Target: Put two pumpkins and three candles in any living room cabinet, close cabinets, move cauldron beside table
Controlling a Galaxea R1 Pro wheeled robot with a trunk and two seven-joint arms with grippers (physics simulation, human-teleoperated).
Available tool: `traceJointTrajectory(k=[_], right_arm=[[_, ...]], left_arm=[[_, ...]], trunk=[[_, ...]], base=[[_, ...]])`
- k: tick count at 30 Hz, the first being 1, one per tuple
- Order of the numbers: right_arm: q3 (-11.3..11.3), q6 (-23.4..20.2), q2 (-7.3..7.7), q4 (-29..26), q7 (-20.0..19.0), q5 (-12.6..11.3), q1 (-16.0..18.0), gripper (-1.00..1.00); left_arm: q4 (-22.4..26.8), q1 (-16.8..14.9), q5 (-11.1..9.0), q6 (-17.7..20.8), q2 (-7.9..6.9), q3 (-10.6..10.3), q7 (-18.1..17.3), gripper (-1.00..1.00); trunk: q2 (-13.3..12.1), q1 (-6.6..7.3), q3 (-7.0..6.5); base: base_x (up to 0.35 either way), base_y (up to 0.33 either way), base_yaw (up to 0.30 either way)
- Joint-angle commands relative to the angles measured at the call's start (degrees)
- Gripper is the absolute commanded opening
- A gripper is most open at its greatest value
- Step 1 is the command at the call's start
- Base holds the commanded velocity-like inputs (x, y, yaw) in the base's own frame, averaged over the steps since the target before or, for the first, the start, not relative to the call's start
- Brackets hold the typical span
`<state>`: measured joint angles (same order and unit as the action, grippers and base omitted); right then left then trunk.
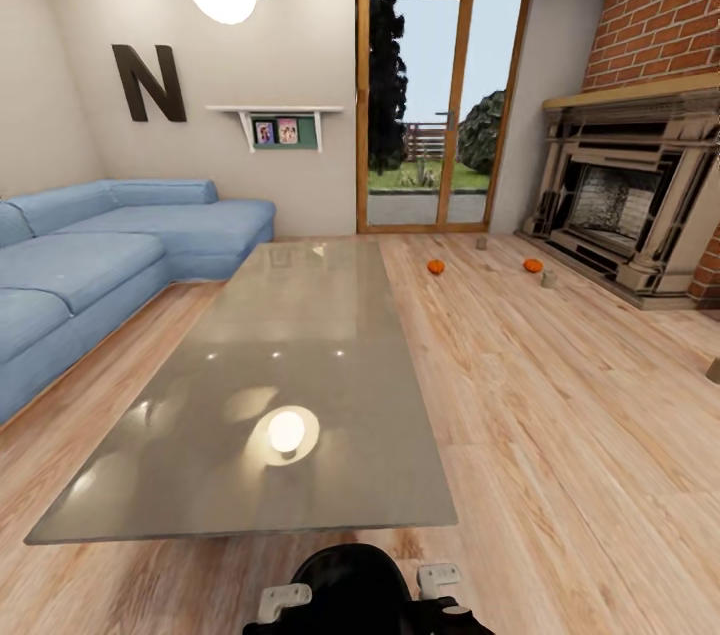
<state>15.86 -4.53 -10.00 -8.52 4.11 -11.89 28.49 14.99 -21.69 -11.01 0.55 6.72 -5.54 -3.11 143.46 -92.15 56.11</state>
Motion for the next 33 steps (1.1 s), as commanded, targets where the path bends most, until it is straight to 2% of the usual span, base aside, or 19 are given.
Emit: traceJointTrajectory(k=[1, 18, 25, 33], right_arm=[[0.49, -0.3, 0.0, -0.09, 0.37, -0.52, 0.01, 1.0], [0.49, -0.3, 0.0, -0.09, 0.33, -0.51, 0.03, 1.0], [0.49, -0.36, 0.0, -0.09, 0.3, -0.51, 0.01, 1.0], [0.49, -0.3, 0.0, -0.09, 0.28, -0.51, 0.01, 1.0]], left_arm=[[0.01, -0.02, -0.59, 0.06, -0.04, -0.44, 0.01, 1.0], [-0.05, -0.02, -0.6, 0.06, -0.04, -0.49, 0.17, 1.0], [-0.05, 0.0, -0.59, 0.06, -0.04, -0.53, 0.2, 1.0], [-0.05, -0.02, -0.59, -0.02, -0.04, -0.51, -0.01, 1.0]], trunk=[[0.0, 0.04, -0.18], [-0.22, 0.47, -3.94], [-3.03, 2.01, -5.2], [-3.03, 2.01, -5.2]], base=[[0.0, 0.0, 0.0], [0.0, 0.0, 0.0], [0.0, 0.0, 0.0], [0.0, 0.0, 0.0]])
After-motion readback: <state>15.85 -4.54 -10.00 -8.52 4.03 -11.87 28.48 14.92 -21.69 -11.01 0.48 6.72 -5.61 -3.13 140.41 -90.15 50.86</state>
